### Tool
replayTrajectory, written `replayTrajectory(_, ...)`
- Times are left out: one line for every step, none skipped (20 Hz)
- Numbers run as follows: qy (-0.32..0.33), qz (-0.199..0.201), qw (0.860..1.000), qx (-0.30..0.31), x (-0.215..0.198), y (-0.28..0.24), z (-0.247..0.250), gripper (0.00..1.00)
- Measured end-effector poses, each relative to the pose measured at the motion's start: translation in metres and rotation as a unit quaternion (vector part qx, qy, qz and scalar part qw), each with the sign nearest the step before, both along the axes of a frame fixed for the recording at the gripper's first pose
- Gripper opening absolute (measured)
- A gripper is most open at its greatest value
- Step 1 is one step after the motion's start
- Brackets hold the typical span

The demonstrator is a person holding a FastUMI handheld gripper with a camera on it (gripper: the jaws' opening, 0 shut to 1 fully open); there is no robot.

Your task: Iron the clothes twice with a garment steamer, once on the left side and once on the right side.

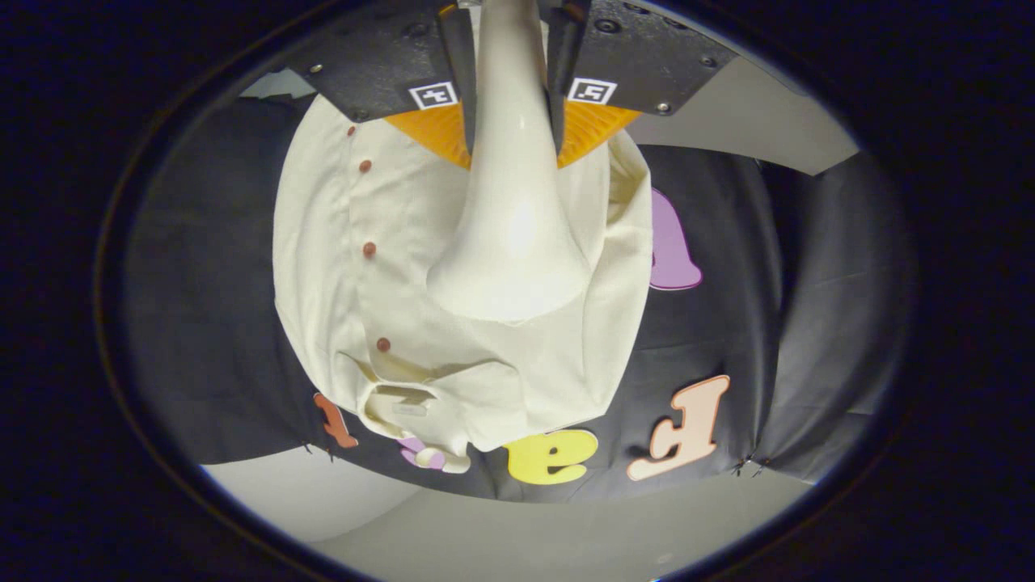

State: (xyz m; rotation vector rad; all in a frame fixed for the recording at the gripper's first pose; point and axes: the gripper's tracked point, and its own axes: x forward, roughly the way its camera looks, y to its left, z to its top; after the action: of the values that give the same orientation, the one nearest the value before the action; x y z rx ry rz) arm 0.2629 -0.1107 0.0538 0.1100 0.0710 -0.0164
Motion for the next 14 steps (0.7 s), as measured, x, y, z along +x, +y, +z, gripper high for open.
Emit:
replayTrajectory(-0.002, 0.002, 1.0, 0.003, -0.001, 0.001, -0.007, 0.35)
replayTrajectory(-0.001, 0.002, 1.0, 0.007, -0.003, 0.0, -0.017, 0.35)
replayTrajectory(0.002, 0.001, 1.0, 0.01, -0.005, -0.002, -0.026, 0.35)
replayTrajectory(0.005, 0.001, 1.0, 0.014, -0.007, -0.004, -0.036, 0.35)
replayTrajectory(0.007, 0.003, 1.0, 0.017, -0.009, -0.005, -0.044, 0.35)
replayTrajectory(0.008, 0.003, 1.0, 0.022, -0.012, -0.006, -0.053, 0.35)
replayTrajectory(0.009, 0.003, 1.0, 0.027, -0.014, -0.008, -0.062, 0.35)
replayTrajectory(0.01, 0.001, 0.999, 0.032, -0.016, -0.01, -0.071, 0.35)
replayTrajectory(0.013, 0.0, 0.999, 0.033, -0.018, -0.011, -0.081, 0.35)
replayTrajectory(0.017, -0.002, 0.999, 0.031, -0.021, -0.012, -0.092, 0.35)
replayTrajectory(0.023, -0.002, 0.999, 0.03, -0.025, -0.013, -0.105, 0.35)
replayTrajectory(0.025, -0.004, 0.999, 0.032, -0.027, -0.014, -0.116, 0.35)
replayTrajectory(0.026, -0.003, 0.999, 0.033, -0.029, -0.014, -0.127, 0.35)
replayTrajectory(0.026, -0.002, 0.999, 0.038, -0.03, -0.013, -0.138, 0.35)
